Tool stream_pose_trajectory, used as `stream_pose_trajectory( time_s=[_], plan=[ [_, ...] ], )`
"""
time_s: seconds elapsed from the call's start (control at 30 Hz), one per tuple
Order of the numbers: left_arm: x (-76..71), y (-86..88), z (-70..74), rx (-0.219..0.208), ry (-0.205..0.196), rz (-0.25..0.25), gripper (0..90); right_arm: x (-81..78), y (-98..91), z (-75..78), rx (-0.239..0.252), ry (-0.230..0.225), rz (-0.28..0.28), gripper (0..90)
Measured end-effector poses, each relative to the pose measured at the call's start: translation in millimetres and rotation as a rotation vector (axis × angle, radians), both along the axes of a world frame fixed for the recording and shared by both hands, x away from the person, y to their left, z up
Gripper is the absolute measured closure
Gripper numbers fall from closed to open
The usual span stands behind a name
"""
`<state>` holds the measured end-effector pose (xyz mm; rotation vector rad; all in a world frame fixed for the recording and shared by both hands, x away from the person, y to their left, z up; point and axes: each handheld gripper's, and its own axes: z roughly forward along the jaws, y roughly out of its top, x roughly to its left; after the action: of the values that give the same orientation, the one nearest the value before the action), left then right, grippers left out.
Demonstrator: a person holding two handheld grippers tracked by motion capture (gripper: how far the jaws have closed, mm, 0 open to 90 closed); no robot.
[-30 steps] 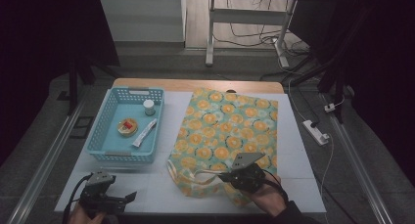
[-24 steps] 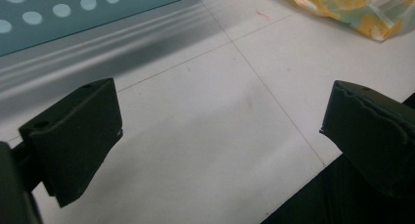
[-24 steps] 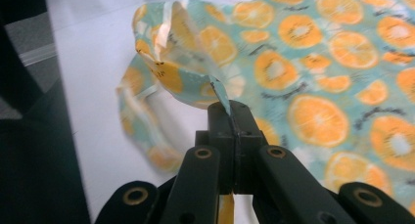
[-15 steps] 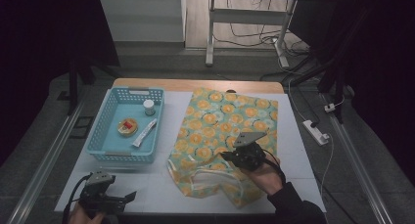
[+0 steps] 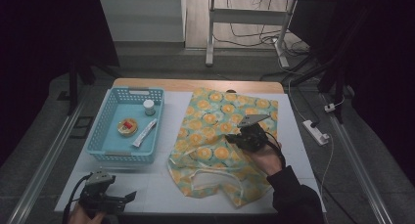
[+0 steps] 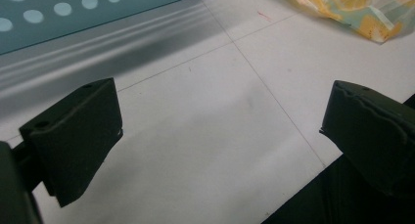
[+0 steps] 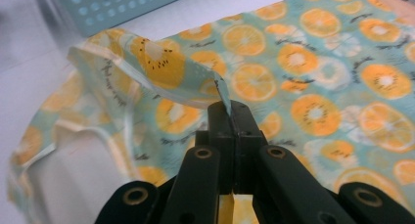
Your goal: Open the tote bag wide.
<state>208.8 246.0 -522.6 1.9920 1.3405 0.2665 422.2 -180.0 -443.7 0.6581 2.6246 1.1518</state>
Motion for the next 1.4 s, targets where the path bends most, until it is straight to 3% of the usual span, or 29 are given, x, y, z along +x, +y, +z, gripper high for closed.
stream_pose_trajectory(
  time_s=[0.57,0.97,1.13,1.4],
  plan=[
    [1.0,0.1,-0.4,-0.001,0.009,-0.001,1.7,50.1,2.5,4.0,0.022,-0.044,-0.078,89.6],
    [1.7,0.2,-0.6,-0.001,0.013,-0.004,1.7,77.3,0.5,1.5,0.025,-0.087,-0.136,89.6],
    [1.9,0.2,-0.7,0.0,0.015,-0.004,1.7,89.7,1.3,-8.2,-0.002,-0.096,-0.154,89.6],
    [1.9,-0.6,-0.8,0.005,0.015,-0.005,1.8,102.2,-2.8,-38.9,-0.065,-0.051,-0.171,89.4]
  ],
)
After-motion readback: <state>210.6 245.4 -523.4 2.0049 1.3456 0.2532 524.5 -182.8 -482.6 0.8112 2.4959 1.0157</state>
